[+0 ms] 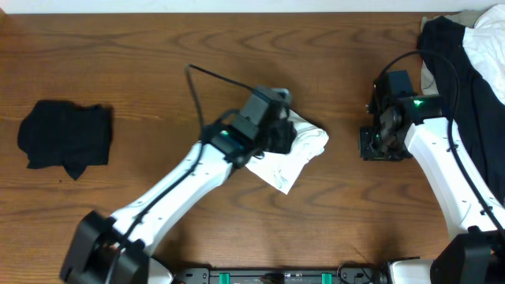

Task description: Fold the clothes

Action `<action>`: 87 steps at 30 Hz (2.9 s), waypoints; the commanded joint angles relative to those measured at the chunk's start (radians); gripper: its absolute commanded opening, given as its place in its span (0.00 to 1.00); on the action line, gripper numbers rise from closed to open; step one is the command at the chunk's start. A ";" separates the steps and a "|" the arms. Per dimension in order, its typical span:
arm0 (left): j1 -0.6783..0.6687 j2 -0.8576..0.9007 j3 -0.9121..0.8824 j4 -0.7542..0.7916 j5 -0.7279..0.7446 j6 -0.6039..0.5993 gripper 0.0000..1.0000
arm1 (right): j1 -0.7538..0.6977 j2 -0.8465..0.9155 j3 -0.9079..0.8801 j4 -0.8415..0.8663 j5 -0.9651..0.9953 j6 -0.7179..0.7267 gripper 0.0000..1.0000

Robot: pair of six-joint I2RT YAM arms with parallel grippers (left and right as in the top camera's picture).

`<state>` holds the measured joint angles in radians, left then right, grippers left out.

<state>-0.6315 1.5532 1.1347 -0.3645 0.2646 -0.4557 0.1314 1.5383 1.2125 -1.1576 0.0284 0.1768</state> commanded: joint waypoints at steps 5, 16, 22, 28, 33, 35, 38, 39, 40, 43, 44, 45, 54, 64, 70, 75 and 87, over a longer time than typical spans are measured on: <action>0.165 -0.021 0.028 -0.019 -0.169 0.082 0.39 | 0.003 0.001 0.002 0.068 -0.628 -0.323 0.31; 0.290 0.103 0.028 0.030 -0.097 0.175 0.40 | 0.193 0.020 -0.038 0.143 -0.660 -0.265 0.48; 0.290 0.187 0.028 0.060 -0.097 0.175 0.40 | 0.349 0.084 -0.046 0.183 -0.478 -0.148 0.48; 0.290 0.244 0.028 0.071 -0.096 0.175 0.40 | 0.448 0.190 -0.046 0.222 -0.362 -0.067 0.48; 0.287 0.267 0.028 0.072 -0.095 0.175 0.40 | 0.477 0.288 -0.046 0.261 -0.293 -0.008 0.46; 0.285 0.274 0.028 0.072 -0.096 0.175 0.40 | 0.484 0.321 -0.046 0.281 -0.294 0.003 0.42; 0.282 0.290 0.028 0.078 -0.092 0.175 0.40 | 0.487 0.345 -0.046 0.286 -0.293 0.006 0.14; 0.280 0.297 0.028 0.080 -0.092 0.175 0.40 | 0.487 0.345 -0.046 0.281 -0.287 0.016 0.06; 0.277 0.304 0.028 0.082 -0.092 0.175 0.40 | 0.487 0.345 -0.046 0.274 -0.274 0.029 0.04; 0.263 0.325 0.028 0.083 -0.089 0.175 0.40 | 0.482 0.334 -0.046 0.212 -0.174 0.108 0.01; 0.258 0.328 0.028 0.084 -0.089 0.175 0.40 | 0.480 0.332 -0.046 0.180 -0.121 0.148 0.01; 0.253 0.330 0.028 0.085 -0.089 0.175 0.40 | 0.479 0.332 -0.046 0.154 -0.078 0.178 0.01; 0.220 0.337 0.024 0.039 -0.093 0.179 0.40 | 0.471 0.332 -0.046 0.095 0.024 0.205 0.04; 0.217 0.355 -0.037 -0.124 -0.093 0.178 0.33 | 0.438 0.332 -0.046 0.122 0.028 0.204 0.05; 0.217 0.355 -0.038 -0.295 -0.093 0.092 0.19 | 0.386 0.332 -0.046 0.142 0.043 0.204 0.07; 0.209 0.354 -0.038 -0.370 -0.092 0.039 0.06 | 0.334 0.332 -0.046 0.168 0.054 0.156 0.15; 0.189 0.185 -0.038 -0.409 -0.182 0.032 0.06 | 0.192 0.307 0.027 0.195 0.022 0.063 0.20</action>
<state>-0.4438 1.8252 1.1088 -0.7624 0.1757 -0.4168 0.3565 1.8801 1.1851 -0.9550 0.0654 0.3065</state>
